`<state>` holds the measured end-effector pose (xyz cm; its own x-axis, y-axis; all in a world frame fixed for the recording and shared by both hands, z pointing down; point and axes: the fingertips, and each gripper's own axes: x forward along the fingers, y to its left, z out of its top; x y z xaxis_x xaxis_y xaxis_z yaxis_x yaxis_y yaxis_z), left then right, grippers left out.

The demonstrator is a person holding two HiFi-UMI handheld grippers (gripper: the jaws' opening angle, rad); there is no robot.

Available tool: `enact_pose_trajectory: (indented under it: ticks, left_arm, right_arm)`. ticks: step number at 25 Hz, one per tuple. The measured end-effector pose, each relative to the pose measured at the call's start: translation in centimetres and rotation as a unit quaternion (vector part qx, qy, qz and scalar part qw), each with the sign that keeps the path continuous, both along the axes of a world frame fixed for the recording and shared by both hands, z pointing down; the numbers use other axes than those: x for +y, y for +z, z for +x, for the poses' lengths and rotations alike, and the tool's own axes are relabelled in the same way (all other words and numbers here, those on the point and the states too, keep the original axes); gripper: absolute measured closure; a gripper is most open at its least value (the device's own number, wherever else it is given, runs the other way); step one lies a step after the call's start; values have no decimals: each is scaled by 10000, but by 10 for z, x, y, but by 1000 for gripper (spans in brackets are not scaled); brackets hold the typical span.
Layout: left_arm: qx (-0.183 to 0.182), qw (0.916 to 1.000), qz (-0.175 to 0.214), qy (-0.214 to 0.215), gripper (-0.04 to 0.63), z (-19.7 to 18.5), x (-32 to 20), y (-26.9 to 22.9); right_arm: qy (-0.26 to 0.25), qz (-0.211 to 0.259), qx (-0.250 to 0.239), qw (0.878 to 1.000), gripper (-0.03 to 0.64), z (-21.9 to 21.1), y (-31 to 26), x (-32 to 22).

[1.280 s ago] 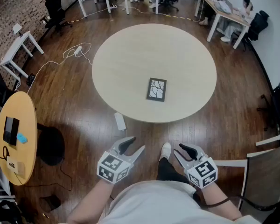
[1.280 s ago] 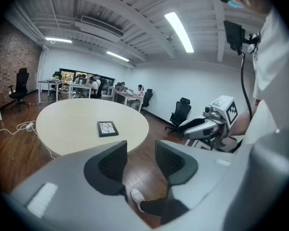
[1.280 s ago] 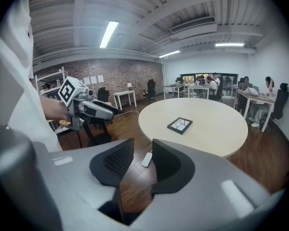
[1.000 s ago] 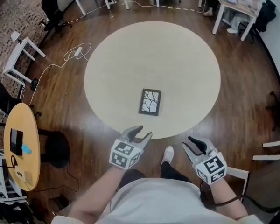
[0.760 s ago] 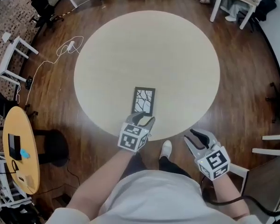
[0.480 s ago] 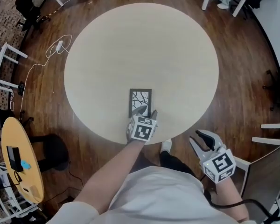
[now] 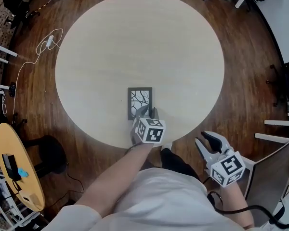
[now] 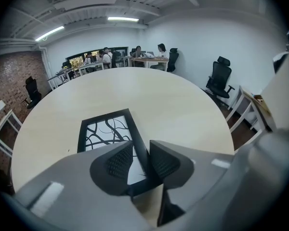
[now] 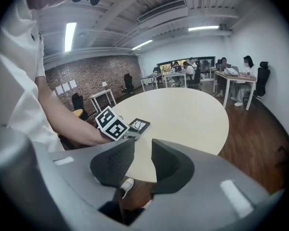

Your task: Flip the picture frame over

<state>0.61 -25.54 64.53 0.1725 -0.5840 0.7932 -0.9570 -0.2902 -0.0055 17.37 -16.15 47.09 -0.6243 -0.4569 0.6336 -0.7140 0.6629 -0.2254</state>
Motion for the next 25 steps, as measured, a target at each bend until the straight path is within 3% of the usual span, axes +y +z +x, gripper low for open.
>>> enact_pose_trajectory:
  ticks: [6,12,18,21,23,25]
  left_arm:
    - [460,9981,-204,-368,518,1,0,0]
    - [726,9966,-215,-339,531,1,1,-6]
    - [1630,9863,-68,-245,531,5,-2,-38]
    - [2469,9688,-6,-203,531,19,-3,-63]
    - [3234,9460,-35,-206,531,30,-5,-77]
    - [3999,9162,-88,-226,531,36,-6,-87]
  right_arm:
    - [-99,-35,10,9999,505,-6,2,-2]
    - [-155,-8,44,9999,505,-6,1,-8]
    - [-213,29,69,9997,506,-17,1,-9]
    - [-241,37,99,9997,506,-21,-1,-10]
    - [-252,46,136,9996,506,-24,-3,-10]
    - [-259,53,177,9995,506,-28,-5,-10]
